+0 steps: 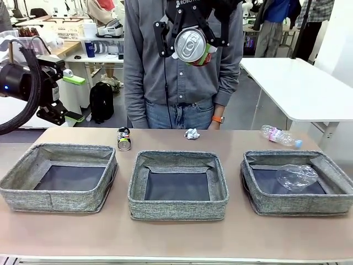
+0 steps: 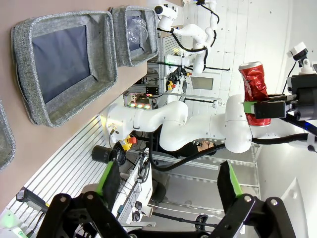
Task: Sort the waste into the appropriate baskets.
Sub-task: Place the picked waste into the Fabric basket indicated by the person.
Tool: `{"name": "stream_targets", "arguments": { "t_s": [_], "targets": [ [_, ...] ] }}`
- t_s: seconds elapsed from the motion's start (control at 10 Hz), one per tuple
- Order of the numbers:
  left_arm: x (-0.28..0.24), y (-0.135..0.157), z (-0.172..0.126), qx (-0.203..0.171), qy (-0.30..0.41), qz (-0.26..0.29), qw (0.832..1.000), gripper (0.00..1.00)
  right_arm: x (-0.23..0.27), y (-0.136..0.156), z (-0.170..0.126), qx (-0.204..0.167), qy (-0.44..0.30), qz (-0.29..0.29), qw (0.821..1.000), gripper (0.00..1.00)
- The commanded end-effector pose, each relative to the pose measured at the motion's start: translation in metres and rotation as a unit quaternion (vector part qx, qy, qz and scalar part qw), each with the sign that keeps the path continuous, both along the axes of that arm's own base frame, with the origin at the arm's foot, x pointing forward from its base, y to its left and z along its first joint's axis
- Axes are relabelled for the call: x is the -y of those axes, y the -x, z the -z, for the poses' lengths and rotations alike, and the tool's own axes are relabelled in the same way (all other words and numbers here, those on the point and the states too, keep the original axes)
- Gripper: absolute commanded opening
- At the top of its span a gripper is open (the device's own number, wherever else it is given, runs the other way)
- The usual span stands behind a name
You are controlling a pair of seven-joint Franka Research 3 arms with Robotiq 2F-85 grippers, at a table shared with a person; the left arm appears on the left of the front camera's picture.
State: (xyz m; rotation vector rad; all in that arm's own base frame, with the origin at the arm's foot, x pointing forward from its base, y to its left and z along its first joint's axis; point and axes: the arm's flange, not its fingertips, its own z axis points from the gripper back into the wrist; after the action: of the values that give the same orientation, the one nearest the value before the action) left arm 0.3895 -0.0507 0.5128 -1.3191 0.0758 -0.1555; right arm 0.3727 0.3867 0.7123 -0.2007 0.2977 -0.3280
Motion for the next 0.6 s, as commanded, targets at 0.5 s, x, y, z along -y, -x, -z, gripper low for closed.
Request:
{"name": "stream_targets", "arguments": {
  "t_s": [0.5],
  "targets": [
    [-0.0004, 0.0020, -0.0031, -0.004, -0.003, 0.002, 1.000, 1.00, 0.0021, 0.0038, -0.0012, 0.000, 0.003, 0.001, 1.000, 0.16]
  ]
}}
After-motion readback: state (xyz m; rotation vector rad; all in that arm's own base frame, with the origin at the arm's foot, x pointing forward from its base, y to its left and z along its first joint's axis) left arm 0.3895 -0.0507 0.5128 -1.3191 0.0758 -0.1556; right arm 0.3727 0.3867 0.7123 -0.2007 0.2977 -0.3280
